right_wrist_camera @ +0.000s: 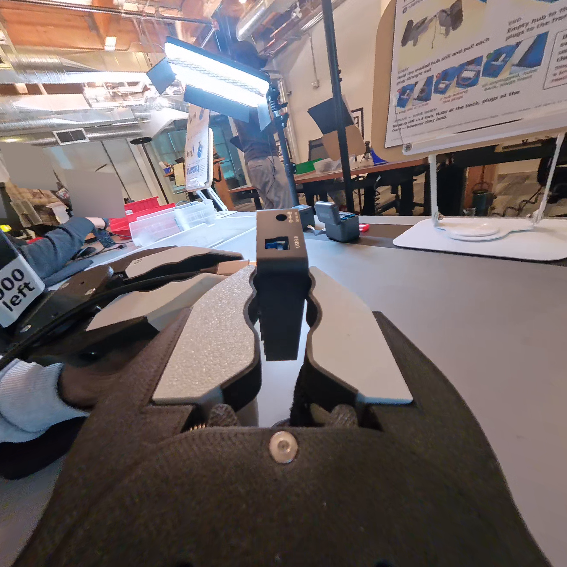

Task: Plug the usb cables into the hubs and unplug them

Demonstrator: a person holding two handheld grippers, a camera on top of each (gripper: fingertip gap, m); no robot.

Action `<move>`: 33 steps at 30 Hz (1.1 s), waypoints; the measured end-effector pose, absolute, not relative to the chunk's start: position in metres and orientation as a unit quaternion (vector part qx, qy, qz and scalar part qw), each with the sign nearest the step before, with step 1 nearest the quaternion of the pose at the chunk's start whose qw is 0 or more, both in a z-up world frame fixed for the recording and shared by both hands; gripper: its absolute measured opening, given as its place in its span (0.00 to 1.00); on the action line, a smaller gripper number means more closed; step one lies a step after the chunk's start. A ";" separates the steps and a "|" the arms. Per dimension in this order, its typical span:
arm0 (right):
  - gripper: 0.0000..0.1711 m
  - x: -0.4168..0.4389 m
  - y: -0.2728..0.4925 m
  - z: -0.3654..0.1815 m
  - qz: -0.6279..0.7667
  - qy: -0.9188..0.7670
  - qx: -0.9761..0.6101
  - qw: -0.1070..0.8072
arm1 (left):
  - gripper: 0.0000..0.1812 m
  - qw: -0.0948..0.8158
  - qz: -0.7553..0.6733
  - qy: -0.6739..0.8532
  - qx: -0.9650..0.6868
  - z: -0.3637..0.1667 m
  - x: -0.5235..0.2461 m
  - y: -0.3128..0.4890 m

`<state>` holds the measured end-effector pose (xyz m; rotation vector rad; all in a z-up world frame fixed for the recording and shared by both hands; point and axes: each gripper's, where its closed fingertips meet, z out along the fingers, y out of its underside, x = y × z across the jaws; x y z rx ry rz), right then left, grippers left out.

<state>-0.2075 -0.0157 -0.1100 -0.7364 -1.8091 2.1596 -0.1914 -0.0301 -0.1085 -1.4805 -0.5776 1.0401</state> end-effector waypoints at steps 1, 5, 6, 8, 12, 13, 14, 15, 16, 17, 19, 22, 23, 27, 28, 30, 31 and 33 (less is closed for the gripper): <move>0.16 -0.207 -0.016 -0.110 0.736 -0.618 -0.248 0.118 | 0.10 0.583 0.445 -0.246 -0.633 -0.109 -0.191 -0.030; 0.16 -0.203 -0.019 -0.114 0.732 -0.634 -0.237 0.079 | 0.10 0.598 0.438 -0.243 -0.626 -0.106 -0.190 -0.031; 0.16 -0.200 -0.022 -0.117 0.730 -0.639 -0.234 0.057 | 0.10 0.601 0.444 -0.237 -0.621 -0.103 -0.188 -0.031; 0.16 -0.192 -0.028 -0.121 0.730 -0.644 -0.231 0.015 | 0.10 0.607 0.458 -0.226 -0.610 -0.096 -0.185 -0.031; 0.16 -0.194 -0.024 -0.112 0.742 -0.631 -0.218 0.051 | 0.11 0.601 0.448 -0.231 -0.620 -0.097 -0.185 -0.032; 0.16 -0.194 -0.024 -0.111 0.739 -0.636 -0.214 0.056 | 0.12 0.605 0.444 -0.227 -0.621 -0.097 -0.185 -0.033; 0.16 -0.192 -0.024 -0.112 0.741 -0.636 -0.213 0.042 | 0.10 0.608 0.444 -0.215 -0.622 -0.096 -0.184 -0.033; 0.16 -0.191 -0.024 -0.113 0.743 -0.634 -0.216 0.017 | 0.11 0.608 0.445 -0.200 -0.627 -0.098 -0.183 -0.033; 0.16 -0.189 -0.024 -0.114 0.745 -0.632 -0.214 -0.003 | 0.11 0.614 0.440 -0.188 -0.628 -0.098 -0.181 -0.032; 0.16 -0.187 -0.024 -0.114 0.744 -0.633 -0.212 -0.014 | 0.11 0.619 0.435 -0.179 -0.628 -0.099 -0.180 -0.032; 0.16 -0.186 -0.026 -0.114 0.743 -0.637 -0.207 -0.014 | 0.10 0.614 0.452 -0.159 -0.628 -0.098 -0.179 -0.032; 0.16 -0.185 -0.026 -0.115 0.738 -0.643 -0.204 -0.012 | 0.10 0.601 0.462 -0.150 -0.634 -0.100 -0.180 -0.031; 0.16 -0.184 -0.026 -0.116 0.737 -0.645 -0.203 -0.008 | 0.10 0.604 0.455 -0.153 -0.637 -0.100 -0.180 -0.031; 0.16 -0.186 -0.026 -0.117 0.722 -0.665 -0.186 0.038 | 0.11 0.604 0.445 -0.162 -0.641 -0.102 -0.183 -0.031; 0.16 -0.186 -0.026 -0.118 0.720 -0.668 -0.185 0.044 | 0.11 0.601 0.446 -0.163 -0.643 -0.103 -0.183 -0.031; 0.16 -0.186 -0.026 -0.117 0.719 -0.670 -0.175 0.060 | 0.11 0.602 0.452 -0.163 -0.638 -0.102 -0.182 -0.030; 0.16 -0.186 -0.026 -0.116 0.716 -0.673 -0.170 0.070 | 0.11 0.601 0.453 -0.162 -0.638 -0.102 -0.182 -0.031; 0.16 -0.187 -0.026 -0.117 0.708 -0.681 -0.165 0.085 | 0.11 0.598 0.448 -0.168 -0.643 -0.104 -0.184 -0.031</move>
